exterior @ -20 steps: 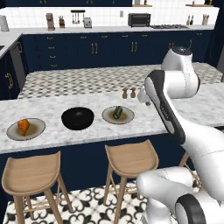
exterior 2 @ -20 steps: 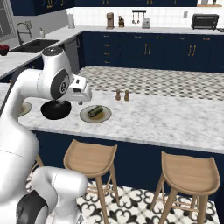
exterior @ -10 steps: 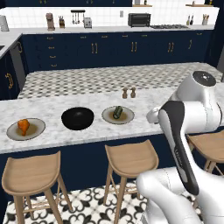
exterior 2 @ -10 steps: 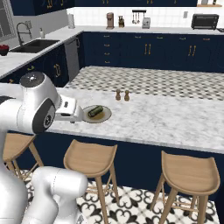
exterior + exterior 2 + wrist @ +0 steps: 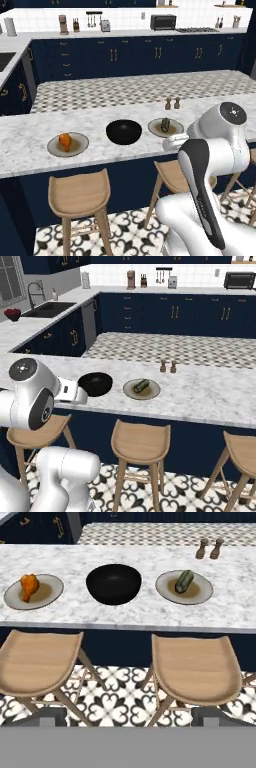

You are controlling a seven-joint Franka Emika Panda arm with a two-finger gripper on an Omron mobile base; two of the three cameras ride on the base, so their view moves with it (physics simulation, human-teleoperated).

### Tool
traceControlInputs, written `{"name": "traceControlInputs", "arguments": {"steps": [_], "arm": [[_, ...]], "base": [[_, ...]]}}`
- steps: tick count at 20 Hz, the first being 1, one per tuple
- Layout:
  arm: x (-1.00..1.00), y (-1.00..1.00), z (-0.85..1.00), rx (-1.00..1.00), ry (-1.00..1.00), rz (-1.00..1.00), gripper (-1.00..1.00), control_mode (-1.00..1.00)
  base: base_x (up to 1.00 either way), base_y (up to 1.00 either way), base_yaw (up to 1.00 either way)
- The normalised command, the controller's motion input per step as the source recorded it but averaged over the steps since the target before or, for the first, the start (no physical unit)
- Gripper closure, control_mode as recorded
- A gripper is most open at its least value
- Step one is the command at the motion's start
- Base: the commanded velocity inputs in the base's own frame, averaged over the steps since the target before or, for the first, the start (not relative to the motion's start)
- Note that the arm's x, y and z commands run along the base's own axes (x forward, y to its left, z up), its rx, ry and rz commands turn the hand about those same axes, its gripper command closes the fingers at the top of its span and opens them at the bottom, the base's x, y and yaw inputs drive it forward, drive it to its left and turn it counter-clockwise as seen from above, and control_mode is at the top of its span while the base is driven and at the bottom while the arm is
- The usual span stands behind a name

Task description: Pick the chicken drumstick and cucumber from their plates and place them in the bowl. Then put the bowl in the fridge.

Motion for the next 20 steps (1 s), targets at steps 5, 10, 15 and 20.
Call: {"name": "traceControlInputs", "arguments": {"steps": [5,10,15,20], "arm": [[0.0,0.0,0.0,0.0,0.0,0.0,-1.0,1.0],[0.0,0.0,0.0,0.0,0.0,0.0,-1.0,1.0],[0.0,0.0,0.0,0.0,0.0,0.0,-1.0,1.0],[0.0,0.0,0.0,0.0,0.0,0.0,-1.0,1.0]], "base": [[-0.08,1.0,-0.04],[0.3,0.05,0.0],[0.96,-0.51,0.0],[1.0,-0.96,0.07]]}}
